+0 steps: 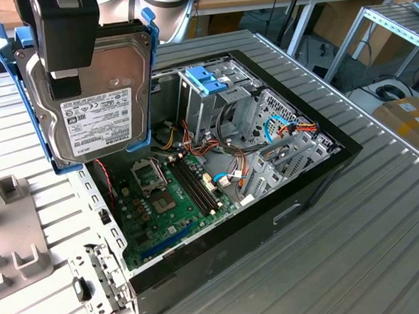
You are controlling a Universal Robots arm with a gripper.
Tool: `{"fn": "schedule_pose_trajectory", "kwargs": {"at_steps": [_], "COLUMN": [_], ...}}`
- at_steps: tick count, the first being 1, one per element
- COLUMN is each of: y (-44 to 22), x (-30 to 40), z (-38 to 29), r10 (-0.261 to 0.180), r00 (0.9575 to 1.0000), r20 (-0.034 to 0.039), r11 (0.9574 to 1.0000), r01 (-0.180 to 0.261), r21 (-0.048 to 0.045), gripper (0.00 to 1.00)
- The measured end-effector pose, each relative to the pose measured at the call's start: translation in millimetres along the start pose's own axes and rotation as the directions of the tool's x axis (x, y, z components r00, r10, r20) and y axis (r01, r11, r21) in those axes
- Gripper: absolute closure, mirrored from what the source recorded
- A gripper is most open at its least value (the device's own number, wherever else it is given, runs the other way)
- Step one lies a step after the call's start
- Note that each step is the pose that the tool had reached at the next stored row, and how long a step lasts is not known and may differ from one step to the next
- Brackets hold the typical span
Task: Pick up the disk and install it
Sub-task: 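Pick up the disk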
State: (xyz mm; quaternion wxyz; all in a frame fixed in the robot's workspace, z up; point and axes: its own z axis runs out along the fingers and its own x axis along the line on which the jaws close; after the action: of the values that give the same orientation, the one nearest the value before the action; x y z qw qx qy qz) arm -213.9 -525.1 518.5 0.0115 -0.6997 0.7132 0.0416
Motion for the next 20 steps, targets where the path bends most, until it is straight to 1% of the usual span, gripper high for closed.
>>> {"fn": "schedule_pose_trajectory", "kwargs": {"at_steps": [15, 20], "y": [-0.2, -0.3], "x": [10.0, 14.5], "z": [-0.8, -1.1], "r10": [0.0, 0.0], "r00": [1.0, 1.0], "r20": [-0.0001, -0.0001], "r11": [1.0, 1.0], "r01": [0.0, 0.0], "r21": [0.0, 0.0], "gripper": [0.63, 0.63]}}
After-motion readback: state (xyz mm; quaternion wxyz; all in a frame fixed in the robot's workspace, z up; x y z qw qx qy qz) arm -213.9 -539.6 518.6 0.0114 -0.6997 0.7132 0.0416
